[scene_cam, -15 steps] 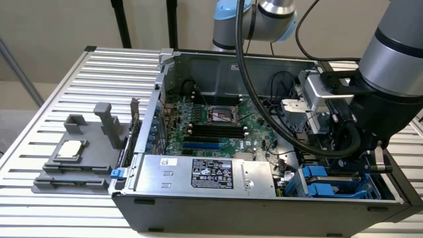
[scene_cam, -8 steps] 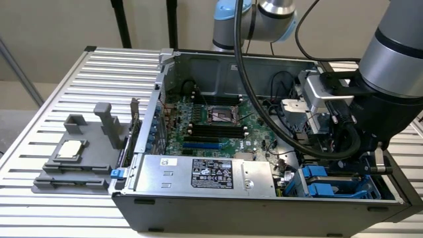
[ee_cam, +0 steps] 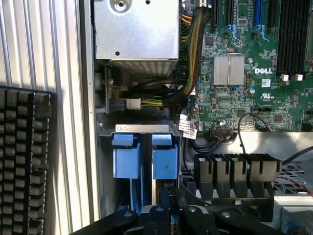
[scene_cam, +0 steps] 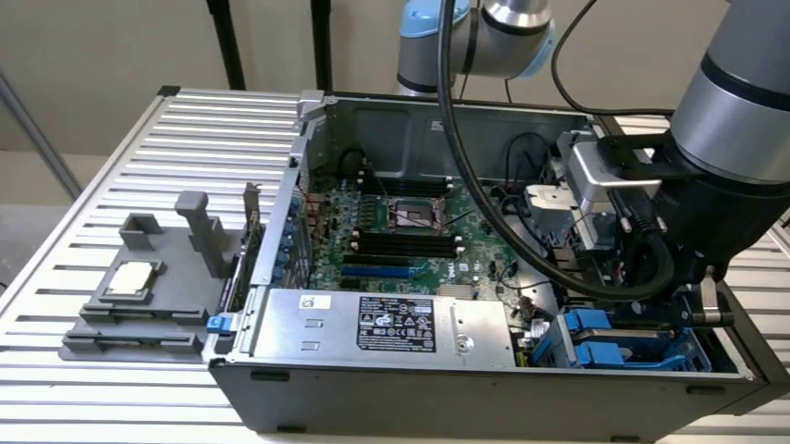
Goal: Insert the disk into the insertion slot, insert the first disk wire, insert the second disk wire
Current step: 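Insert the second disk wire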
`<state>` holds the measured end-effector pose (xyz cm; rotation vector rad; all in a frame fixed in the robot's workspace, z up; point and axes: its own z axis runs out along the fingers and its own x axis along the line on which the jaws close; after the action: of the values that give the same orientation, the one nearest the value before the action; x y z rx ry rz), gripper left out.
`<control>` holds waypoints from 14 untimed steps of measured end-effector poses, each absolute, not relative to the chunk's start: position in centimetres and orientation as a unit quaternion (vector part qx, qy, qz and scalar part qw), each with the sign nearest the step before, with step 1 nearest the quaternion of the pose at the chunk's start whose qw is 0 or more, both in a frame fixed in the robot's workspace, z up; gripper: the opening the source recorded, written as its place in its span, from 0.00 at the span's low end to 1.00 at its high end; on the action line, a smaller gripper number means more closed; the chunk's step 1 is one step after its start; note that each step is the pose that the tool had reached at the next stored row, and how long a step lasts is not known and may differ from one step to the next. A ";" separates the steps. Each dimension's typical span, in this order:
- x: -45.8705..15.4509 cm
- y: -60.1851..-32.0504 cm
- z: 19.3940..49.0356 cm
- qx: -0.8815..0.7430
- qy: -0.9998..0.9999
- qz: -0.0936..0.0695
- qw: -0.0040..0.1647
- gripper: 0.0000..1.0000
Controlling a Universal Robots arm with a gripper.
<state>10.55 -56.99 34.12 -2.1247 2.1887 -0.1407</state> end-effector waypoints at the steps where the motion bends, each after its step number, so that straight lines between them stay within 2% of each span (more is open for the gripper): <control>1: 10.6 -57.0 34.1 -0.695 0.716 -0.046 0.044 0.16; 14: 10.6 -57.0 34.0 -0.699 0.712 -0.044 0.046 0.16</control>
<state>10.62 -56.99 34.04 -2.1337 2.1739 -0.1355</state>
